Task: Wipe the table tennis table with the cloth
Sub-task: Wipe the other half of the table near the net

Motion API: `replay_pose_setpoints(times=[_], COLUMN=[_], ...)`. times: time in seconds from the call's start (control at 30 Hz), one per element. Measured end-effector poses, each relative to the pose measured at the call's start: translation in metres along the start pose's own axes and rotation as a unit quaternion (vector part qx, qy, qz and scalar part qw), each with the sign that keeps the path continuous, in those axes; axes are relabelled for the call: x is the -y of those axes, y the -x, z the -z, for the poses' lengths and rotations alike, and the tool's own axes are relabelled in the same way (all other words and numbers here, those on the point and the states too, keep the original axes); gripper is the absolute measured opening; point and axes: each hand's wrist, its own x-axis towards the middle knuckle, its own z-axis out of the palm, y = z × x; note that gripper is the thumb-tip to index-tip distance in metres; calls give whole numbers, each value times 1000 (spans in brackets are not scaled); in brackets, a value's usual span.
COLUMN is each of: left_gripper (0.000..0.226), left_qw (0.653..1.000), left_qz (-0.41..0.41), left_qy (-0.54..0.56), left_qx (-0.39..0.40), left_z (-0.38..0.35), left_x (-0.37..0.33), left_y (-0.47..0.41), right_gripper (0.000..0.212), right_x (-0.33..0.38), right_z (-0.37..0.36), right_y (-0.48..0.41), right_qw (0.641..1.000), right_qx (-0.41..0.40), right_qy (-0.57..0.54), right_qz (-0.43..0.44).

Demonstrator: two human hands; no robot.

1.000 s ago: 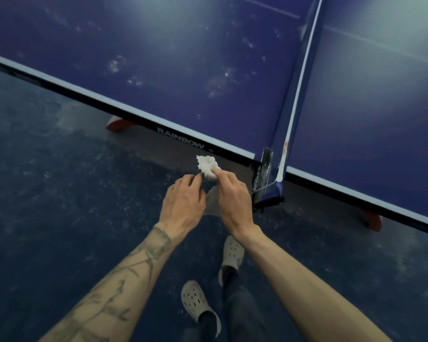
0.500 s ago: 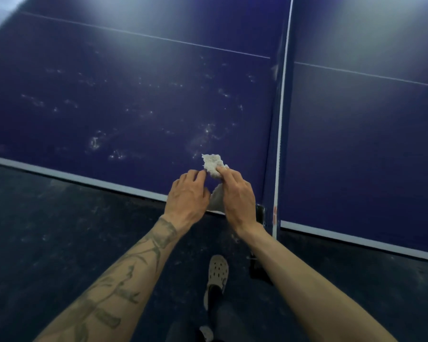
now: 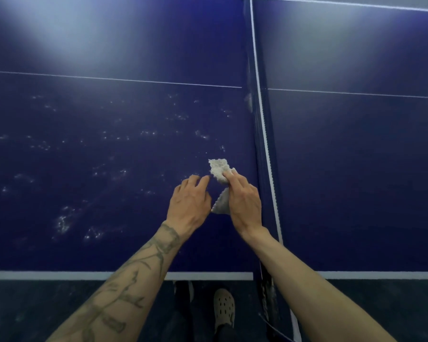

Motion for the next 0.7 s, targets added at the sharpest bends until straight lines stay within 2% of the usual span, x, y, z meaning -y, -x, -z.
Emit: replay_pose_setpoints(times=[0.3, 0.47, 0.7], left_gripper=[53, 53, 52], left_qw=[996, 995, 997], left_qz=[-54, -54, -45], left_qy=[-11, -18, -32], left_qx=[65, 83, 56], left_z=[-3, -16, -33], left_x=[43, 55, 61], left_y=[-113, -166, -242], right_gripper=[42, 44, 45], right_x=[-23, -53, -97], right_z=[-47, -63, -75], right_y=[-107, -176, -279], right_qw=[995, 993, 989], right_qx=[-14, -32, -61], right_qy=[45, 82, 129], right_qz=[-88, -73, -42])
